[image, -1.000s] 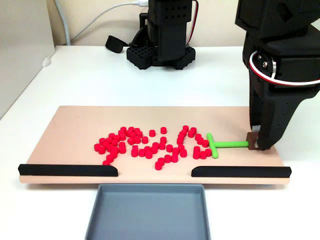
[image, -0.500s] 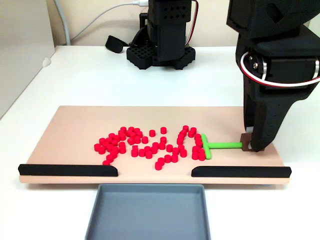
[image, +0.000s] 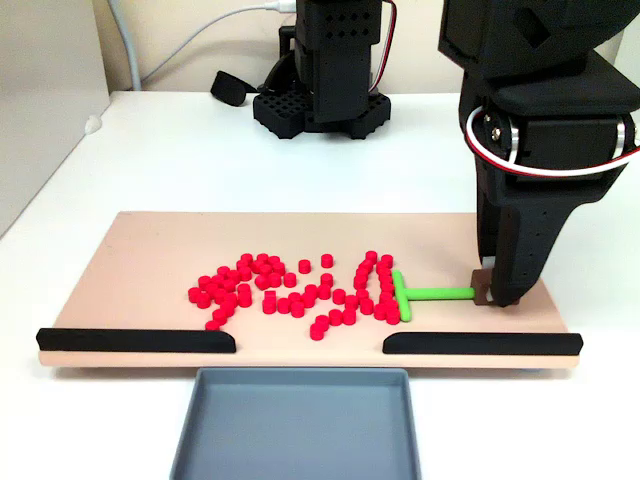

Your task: Gather the left side granules

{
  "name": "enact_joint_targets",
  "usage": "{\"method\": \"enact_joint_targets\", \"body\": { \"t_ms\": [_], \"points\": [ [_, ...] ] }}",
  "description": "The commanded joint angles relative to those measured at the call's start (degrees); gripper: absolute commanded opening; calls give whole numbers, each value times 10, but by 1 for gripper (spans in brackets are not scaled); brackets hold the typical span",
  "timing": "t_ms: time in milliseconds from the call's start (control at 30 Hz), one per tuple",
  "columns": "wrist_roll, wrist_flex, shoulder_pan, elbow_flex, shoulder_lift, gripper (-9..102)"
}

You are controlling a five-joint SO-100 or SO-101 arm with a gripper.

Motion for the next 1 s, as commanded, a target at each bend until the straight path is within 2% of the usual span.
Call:
{"method": "enact_joint_targets", "body": {
  "t_ms": [0,967],
  "points": [
    [-4,3,9,-15,4,0],
    [-28,4,38,-6,6,0]
  ]
}}
